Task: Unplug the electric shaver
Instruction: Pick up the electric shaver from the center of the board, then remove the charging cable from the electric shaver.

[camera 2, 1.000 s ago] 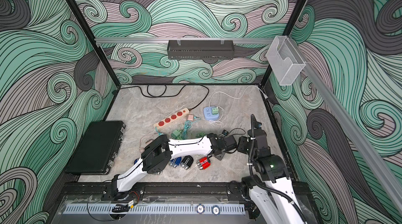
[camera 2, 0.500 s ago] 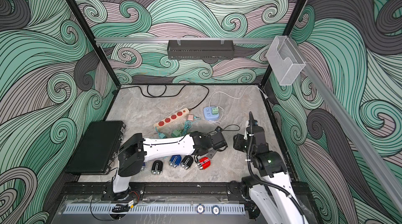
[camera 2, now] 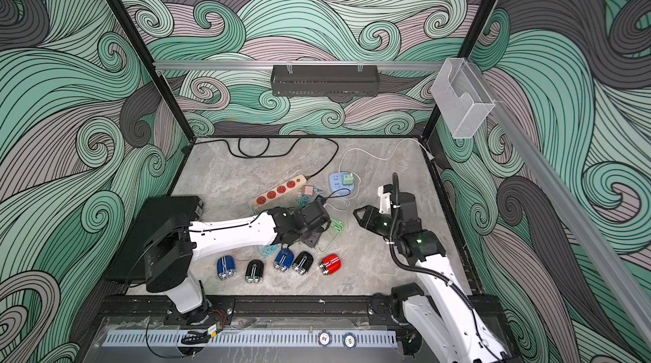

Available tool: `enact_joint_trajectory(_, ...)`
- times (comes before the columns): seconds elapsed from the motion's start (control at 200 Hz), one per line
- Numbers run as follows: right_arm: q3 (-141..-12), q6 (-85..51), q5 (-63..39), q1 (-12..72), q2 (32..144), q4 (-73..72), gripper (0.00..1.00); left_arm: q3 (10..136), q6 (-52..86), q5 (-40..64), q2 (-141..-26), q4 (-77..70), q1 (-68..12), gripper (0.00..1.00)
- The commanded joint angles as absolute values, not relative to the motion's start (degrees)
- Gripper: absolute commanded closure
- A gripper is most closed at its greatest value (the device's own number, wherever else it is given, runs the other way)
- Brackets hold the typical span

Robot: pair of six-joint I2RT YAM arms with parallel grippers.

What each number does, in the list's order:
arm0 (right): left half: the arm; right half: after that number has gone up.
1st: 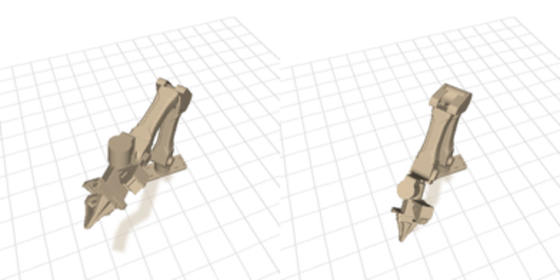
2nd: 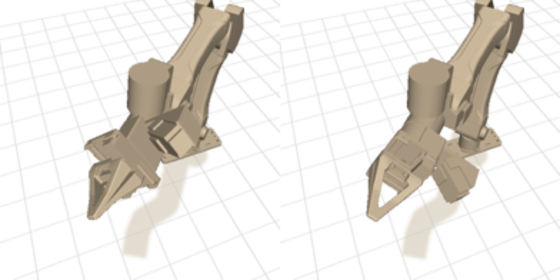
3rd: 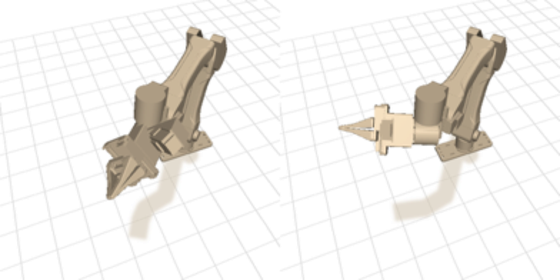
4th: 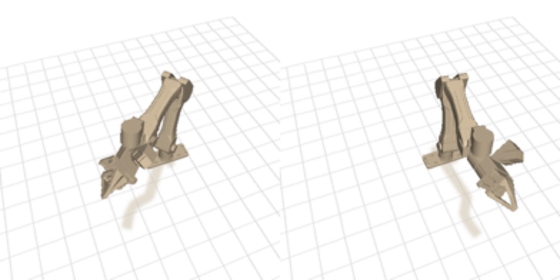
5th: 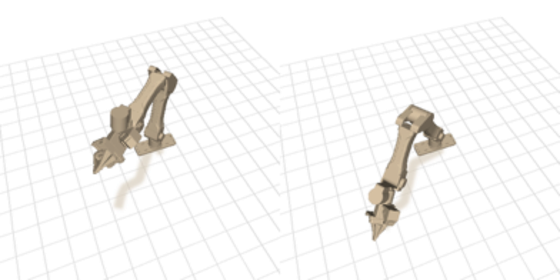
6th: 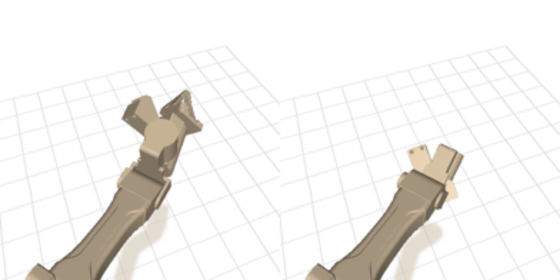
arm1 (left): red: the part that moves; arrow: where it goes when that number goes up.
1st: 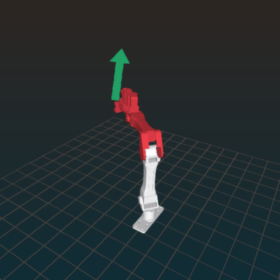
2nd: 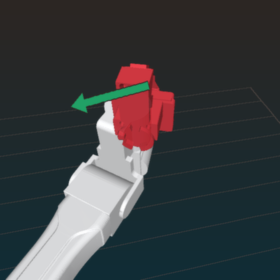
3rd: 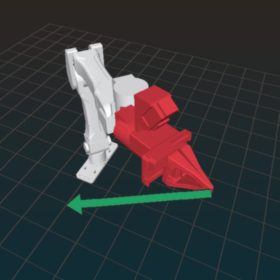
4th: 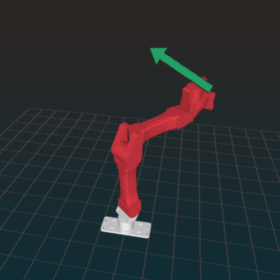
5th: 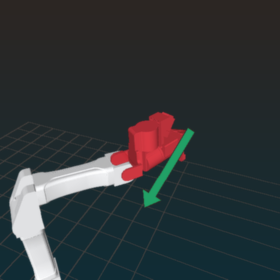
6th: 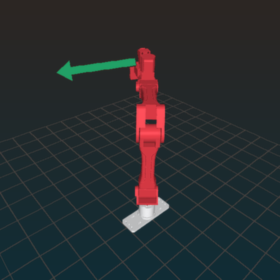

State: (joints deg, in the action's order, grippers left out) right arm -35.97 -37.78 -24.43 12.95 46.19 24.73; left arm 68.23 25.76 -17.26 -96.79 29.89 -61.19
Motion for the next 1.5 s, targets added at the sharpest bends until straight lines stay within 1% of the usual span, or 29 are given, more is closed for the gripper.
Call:
enact_joint_trajectory(0.0, -33.88, -43.07, -31.46, 12.95, 48.53, 14.59, 0.55, 66.98, 23.59, -15.19, -92.44, 25.03, -59.51, 0.55)
enact_joint_trajectory(0.35, -27.78, -54.79, -38.19, 15.47, 55.99, -4.55, 0.55, 59.98, 17.99, -8.97, -87.57, 14.24, -58.09, 0.57)
enact_joint_trajectory(0.625, -27.60, -58.39, -37.60, 19.83, 62.02, -12.19, 0.55, 57.85, 13.95, -4.37, -86.89, 8.55, -57.99, 0.58)
enact_joint_trajectory(0.906, -28.09, -58.71, -35.51, 22.97, 66.34, -14.19, 0.57, 55.91, 11.23, 0.24, -86.31, 3.71, -57.97, 0.58)
enact_joint_trajectory(0.941, -27.97, -58.80, -35.55, 23.21, 66.66, -14.44, 0.58, 55.62, 10.97, 0.74, -86.15, 3.03, -57.98, 0.58)
enact_joint_trajectory(1.026, -27.61, -59.21, -35.60, 23.37, 66.84, -15.28, 0.65, 55.46, 11.01, 0.21, -86.20, 2.80, -57.93, 0.58)
enact_joint_trajectory(1.151, -27.29, -59.24, -35.57, 23.60, 66.70, -15.21, 0.68, 55.37, 11.80, 0.53, -86.57, 1.89, -57.91, 0.59)
enact_joint_trajectory(1.371, -26.54, -59.33, -35.29, 23.57, 66.10, -15.12, 0.79, 54.99, 12.92, 0.88, -86.81, 0.43, -57.85, 0.59)
enact_joint_trajectory(1.496, -25.85, -59.33, -34.02, 23.58, 64.91, -14.53, 0.89, 54.85, 13.36, 0.93, -86.58, 0.79, -57.81, 0.60)
